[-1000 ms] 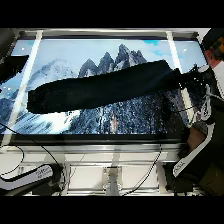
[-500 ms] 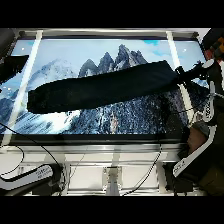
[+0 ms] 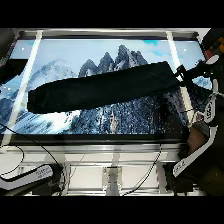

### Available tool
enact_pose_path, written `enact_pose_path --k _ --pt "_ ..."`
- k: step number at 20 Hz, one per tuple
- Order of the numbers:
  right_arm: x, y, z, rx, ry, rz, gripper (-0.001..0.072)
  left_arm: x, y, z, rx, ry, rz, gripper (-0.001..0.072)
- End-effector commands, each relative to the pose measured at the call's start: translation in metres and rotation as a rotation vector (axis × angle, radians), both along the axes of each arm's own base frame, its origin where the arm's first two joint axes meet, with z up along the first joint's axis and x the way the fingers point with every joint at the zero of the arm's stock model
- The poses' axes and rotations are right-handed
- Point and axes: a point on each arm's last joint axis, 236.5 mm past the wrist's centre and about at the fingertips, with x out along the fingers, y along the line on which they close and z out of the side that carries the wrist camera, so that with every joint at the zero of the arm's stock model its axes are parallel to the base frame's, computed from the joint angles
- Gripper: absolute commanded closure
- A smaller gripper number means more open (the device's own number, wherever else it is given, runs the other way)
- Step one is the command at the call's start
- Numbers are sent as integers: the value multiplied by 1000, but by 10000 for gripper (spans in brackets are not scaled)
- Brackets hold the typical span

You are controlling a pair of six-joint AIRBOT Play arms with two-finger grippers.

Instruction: Fold the clothes and pants, and hang the long-sleeved shirts on hangers.

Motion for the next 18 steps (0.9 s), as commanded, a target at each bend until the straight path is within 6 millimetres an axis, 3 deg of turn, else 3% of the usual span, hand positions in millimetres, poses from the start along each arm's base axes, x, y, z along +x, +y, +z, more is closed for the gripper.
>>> enact_pose_path --k 1,3,5,7,10,11,12,13,14,18 --pt "22 37 65 140 -197 95 305 -13 56 -47 152 180 153 662" --pt "33 47 99 177 -309 95 691 -27 88 -59 59 263 272 670" --pt "35 55 116 180 -362 124 695 -42 120 -70 42 295 336 670" --pt "28 68 121 212 -355 164 697 -61 144 -90 -27 356 367 672" --pt "22 86 126 258 -353 210 695 -92 155 -139 -134 480 302 670" --pt "22 92 128 266 -354 218 631 -100 155 -154 -162 512 272 657" --pt "21 97 129 274 -354 226 423 -104 154 -166 -164 529 239 485" --pt "20 102 129 280 -352 237 159 -107 151 -178 -198 555 220 180" --pt "19 108 130 288 -348 251 89 -108 147 -187 -240 581 214 110" --pt "12 135 131 313 -330 308 88 -94 136 -218 -288 624 158 111"
